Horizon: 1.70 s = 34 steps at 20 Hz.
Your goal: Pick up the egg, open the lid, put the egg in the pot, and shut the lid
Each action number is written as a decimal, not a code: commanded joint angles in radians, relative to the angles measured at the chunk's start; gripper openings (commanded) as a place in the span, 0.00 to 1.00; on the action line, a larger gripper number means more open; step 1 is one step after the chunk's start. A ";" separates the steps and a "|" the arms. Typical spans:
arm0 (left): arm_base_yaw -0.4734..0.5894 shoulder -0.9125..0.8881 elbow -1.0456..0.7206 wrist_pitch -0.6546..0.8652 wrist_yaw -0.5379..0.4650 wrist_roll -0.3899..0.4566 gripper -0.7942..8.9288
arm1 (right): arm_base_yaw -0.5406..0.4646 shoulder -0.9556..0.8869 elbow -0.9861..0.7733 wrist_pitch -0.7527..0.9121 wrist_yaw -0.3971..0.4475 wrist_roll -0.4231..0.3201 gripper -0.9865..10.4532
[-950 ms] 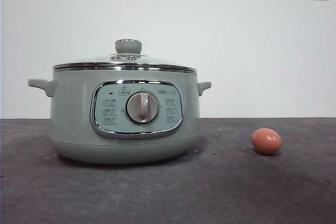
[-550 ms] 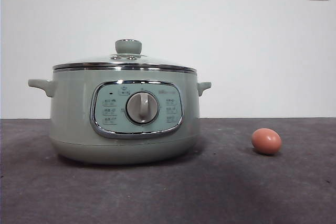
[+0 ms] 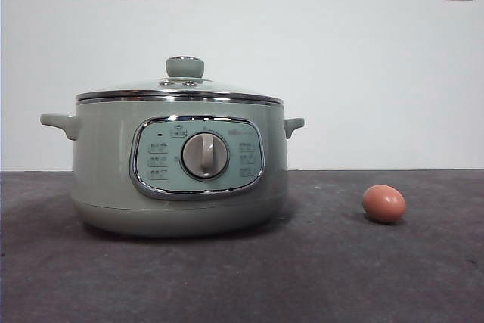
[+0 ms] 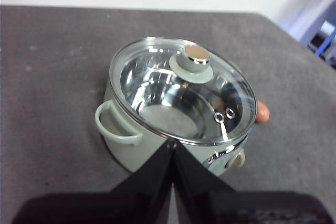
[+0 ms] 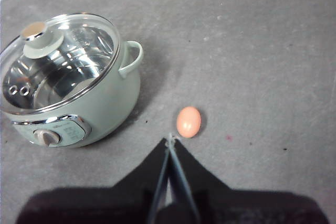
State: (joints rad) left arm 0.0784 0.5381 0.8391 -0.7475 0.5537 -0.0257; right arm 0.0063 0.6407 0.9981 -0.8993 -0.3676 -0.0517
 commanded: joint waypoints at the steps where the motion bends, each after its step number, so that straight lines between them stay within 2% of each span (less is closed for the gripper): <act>1: 0.003 0.026 0.041 -0.026 0.004 0.064 0.08 | 0.000 0.006 0.024 -0.014 -0.004 -0.035 0.08; 7: 0.003 0.078 0.126 -0.075 0.009 0.090 0.08 | 0.000 0.011 0.039 -0.023 -0.004 -0.058 0.09; 9: 0.003 0.087 0.138 -0.078 0.060 0.089 0.10 | 0.000 0.011 0.039 -0.024 -0.004 -0.058 0.11; 10: 0.003 0.090 0.139 -0.078 0.101 0.085 0.19 | 0.000 0.011 0.039 -0.025 -0.004 -0.058 0.18; 12: 0.003 0.100 0.139 -0.080 0.138 0.078 0.55 | 0.000 0.012 0.039 -0.030 -0.034 -0.057 0.37; 13: 0.003 0.101 0.139 -0.084 0.137 0.078 0.68 | 0.000 0.015 0.039 -0.030 -0.051 -0.057 0.45; 14: 0.003 0.104 0.139 -0.085 0.138 0.077 0.70 | 0.000 0.018 0.040 -0.032 -0.053 -0.056 0.52; 15: 0.003 0.106 0.139 -0.088 0.138 0.072 0.70 | 0.000 0.021 0.040 -0.036 -0.053 -0.056 0.56; 25: -0.037 0.203 0.175 -0.027 0.134 0.072 0.70 | 0.000 0.076 0.041 -0.035 -0.057 -0.053 0.56; 30: -0.159 0.418 0.316 -0.014 0.076 0.084 0.70 | 0.000 0.151 0.041 -0.008 -0.064 -0.024 0.56; 34: -0.291 0.631 0.474 -0.014 -0.056 0.119 0.70 | 0.000 0.201 0.041 -0.005 -0.090 -0.023 0.56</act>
State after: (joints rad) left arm -0.2092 1.1622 1.3144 -0.7685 0.4999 0.0704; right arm 0.0063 0.8429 1.0344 -0.9115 -0.4507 -0.0826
